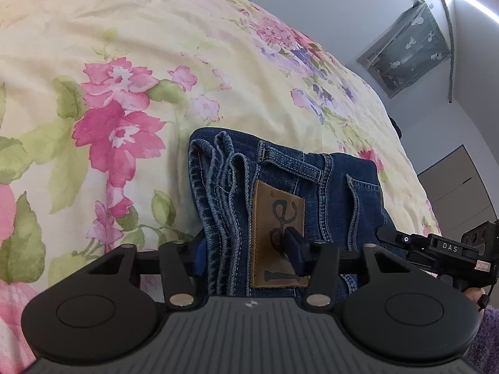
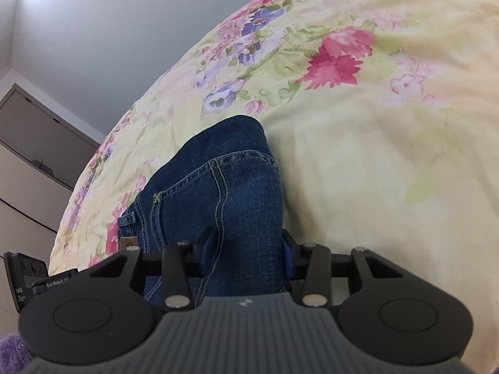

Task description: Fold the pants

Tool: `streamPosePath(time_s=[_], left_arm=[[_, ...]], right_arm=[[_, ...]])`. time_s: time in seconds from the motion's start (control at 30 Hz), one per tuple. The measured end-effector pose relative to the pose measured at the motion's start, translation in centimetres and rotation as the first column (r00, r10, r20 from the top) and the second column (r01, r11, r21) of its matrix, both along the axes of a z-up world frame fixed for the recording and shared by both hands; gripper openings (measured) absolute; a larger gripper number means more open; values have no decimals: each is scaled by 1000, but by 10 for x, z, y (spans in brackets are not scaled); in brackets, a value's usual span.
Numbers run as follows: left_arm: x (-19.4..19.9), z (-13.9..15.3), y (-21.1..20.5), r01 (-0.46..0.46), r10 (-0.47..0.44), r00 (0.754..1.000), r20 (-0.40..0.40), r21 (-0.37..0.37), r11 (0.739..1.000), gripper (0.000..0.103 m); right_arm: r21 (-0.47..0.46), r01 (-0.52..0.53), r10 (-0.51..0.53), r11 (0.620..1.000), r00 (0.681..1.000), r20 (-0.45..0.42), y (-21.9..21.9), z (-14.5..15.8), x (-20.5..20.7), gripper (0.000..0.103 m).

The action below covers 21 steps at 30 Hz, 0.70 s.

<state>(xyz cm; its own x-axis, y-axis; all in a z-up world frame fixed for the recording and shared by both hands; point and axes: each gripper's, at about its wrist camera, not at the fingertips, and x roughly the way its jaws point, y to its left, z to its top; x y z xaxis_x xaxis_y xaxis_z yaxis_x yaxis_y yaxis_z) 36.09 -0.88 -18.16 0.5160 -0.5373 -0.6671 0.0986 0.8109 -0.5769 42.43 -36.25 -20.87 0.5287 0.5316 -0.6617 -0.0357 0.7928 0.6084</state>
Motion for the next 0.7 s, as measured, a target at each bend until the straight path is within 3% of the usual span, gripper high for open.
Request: streamPosePath(time_s=[0.07, 0.17, 0.33, 0.47, 0.7], left_arm=[[-2, 5, 2, -4, 4, 1000, 9, 12, 1000, 35], [-5, 14, 5, -11, 11, 1000, 12, 13, 1000, 29], [-18, 43, 10, -1, -2, 999, 47, 60, 998, 27], [-29, 75, 39, -16, 6, 997, 80, 127, 992, 27], [-56, 109, 124, -65, 53, 997, 48, 290, 955, 27]], right_arm=[[-35, -11, 12, 999, 1000, 17, 4, 9, -2, 30], [-64, -30, 33, 997, 998, 45, 11, 28, -6, 21], [-100, -66, 75, 993, 993, 92, 29, 67, -17, 18], [-92, -111, 120, 990, 987, 104, 55, 90, -26, 18], [3, -220, 218, 976, 971, 99, 145, 87, -33, 18]])
